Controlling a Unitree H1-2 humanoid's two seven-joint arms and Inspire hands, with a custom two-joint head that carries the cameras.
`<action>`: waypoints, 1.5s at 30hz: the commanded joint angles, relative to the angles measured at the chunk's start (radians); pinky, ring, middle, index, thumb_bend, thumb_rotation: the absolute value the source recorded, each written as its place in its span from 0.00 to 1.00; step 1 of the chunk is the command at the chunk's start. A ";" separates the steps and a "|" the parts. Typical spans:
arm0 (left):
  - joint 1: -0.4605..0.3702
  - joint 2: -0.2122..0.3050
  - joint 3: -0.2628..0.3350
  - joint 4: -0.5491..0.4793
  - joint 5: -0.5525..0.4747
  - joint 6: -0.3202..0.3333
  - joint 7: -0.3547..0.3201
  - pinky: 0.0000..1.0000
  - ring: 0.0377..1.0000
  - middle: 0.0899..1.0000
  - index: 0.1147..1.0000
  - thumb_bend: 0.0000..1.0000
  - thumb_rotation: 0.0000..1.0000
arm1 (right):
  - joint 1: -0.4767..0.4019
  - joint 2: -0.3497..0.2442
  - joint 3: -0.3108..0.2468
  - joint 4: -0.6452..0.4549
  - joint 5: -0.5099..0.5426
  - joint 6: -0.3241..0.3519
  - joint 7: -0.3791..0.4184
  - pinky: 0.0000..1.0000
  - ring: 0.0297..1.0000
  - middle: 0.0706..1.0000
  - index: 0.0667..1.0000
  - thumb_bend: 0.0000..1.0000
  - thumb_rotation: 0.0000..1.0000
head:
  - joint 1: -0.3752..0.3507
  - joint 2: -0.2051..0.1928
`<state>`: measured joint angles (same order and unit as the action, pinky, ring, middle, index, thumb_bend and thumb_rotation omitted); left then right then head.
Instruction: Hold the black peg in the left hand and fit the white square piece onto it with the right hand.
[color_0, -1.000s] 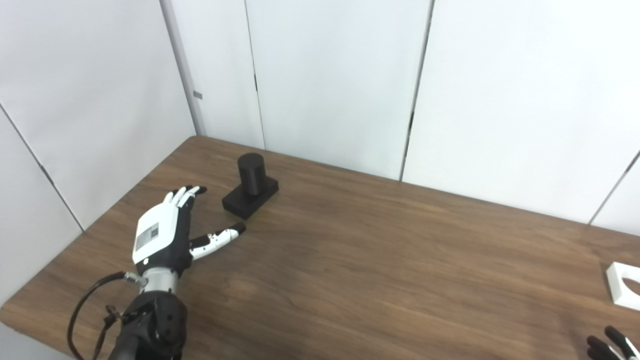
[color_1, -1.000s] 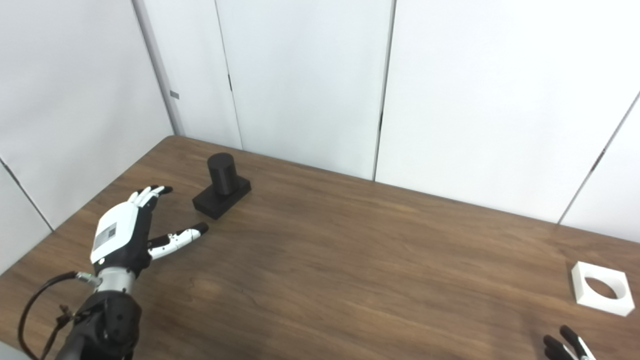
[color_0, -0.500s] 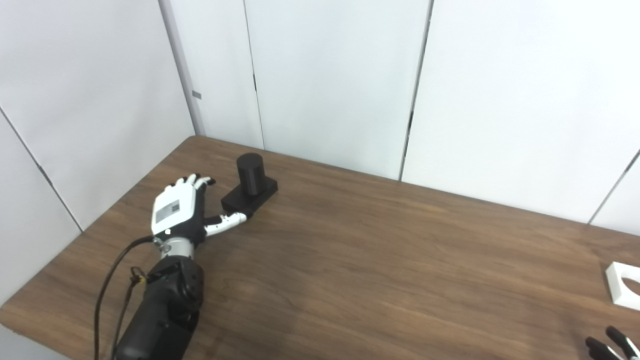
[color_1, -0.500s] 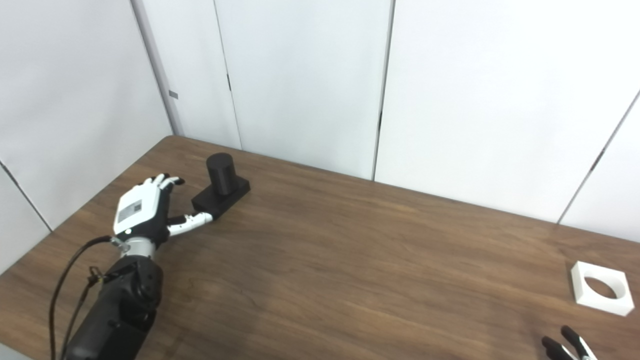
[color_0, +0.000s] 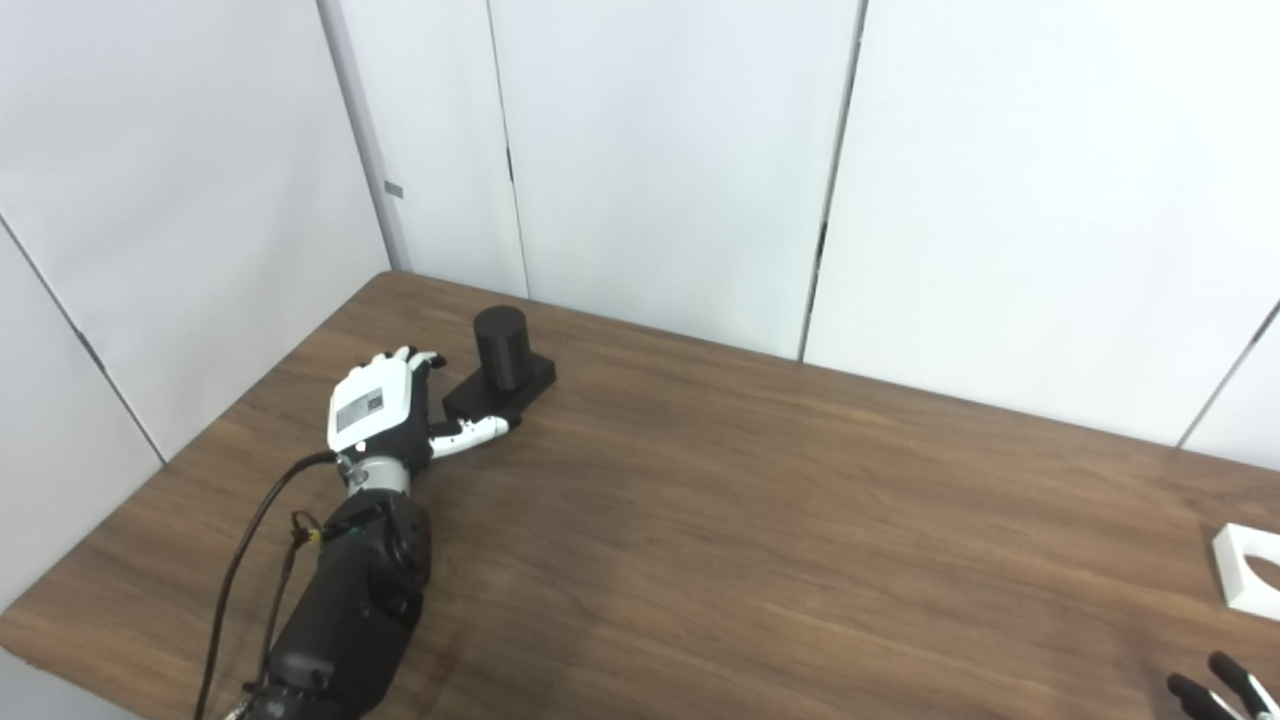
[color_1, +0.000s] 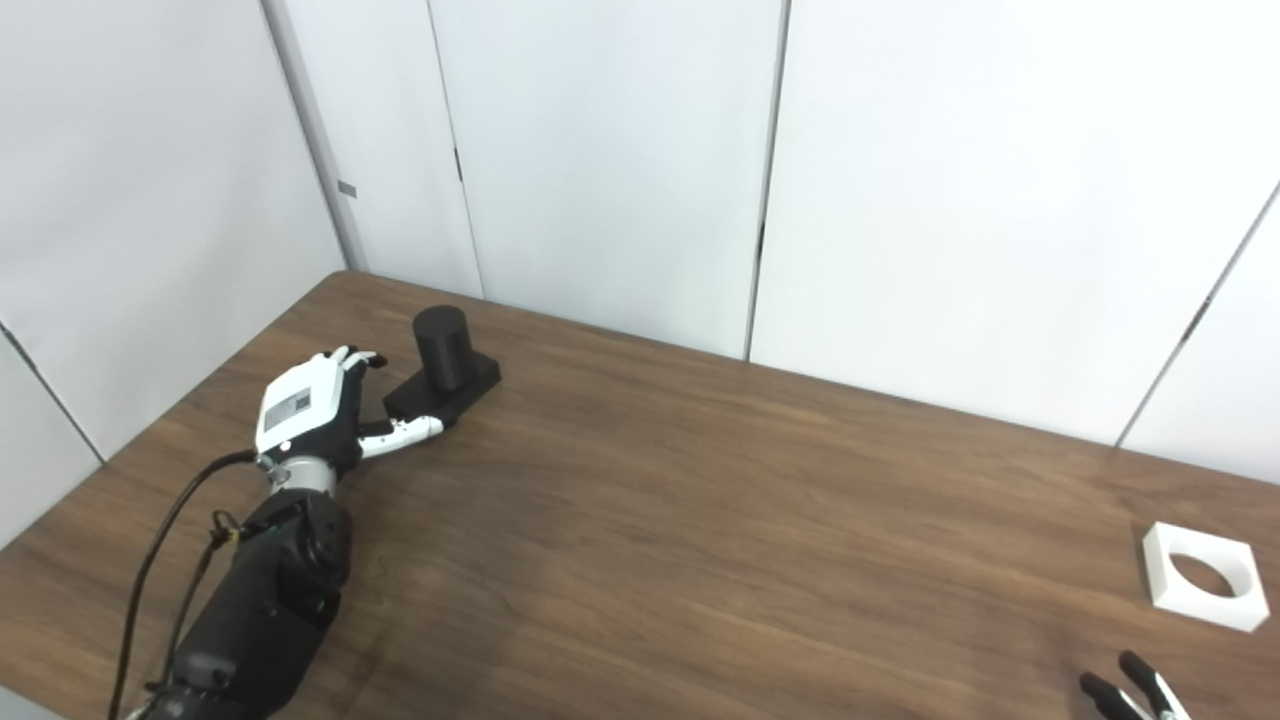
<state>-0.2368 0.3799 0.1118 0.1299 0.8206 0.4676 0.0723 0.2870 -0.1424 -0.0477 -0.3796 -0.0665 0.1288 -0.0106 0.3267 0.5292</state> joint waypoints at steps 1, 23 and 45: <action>-0.065 0.008 0.015 0.017 -0.001 0.002 0.020 0.99 0.96 0.93 0.79 0.99 0.65 | 0.003 0.015 0.009 -0.013 -0.008 -0.005 0.003 0.95 0.88 0.81 0.91 0.63 1.00 | -0.001 0.001; -0.122 -0.015 0.020 0.178 0.030 0.002 0.070 0.98 0.93 0.89 0.76 0.96 0.58 | 0.002 0.001 0.004 -0.017 0.045 0.012 0.028 1.00 0.94 0.86 0.97 0.64 1.00 | -0.006 0.010; -0.107 0.000 -0.026 0.218 0.028 -0.043 0.225 0.99 0.88 0.78 0.46 0.75 0.34 | 0.003 0.003 0.007 -0.026 0.039 0.027 0.024 1.00 0.96 0.88 0.99 0.56 1.00 | -0.007 0.017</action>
<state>-0.3199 0.3540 0.0846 0.3587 0.8587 0.4540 0.2416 0.2920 -0.1460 -0.0462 -0.3881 -0.0281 0.1473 0.0026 0.3191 0.5446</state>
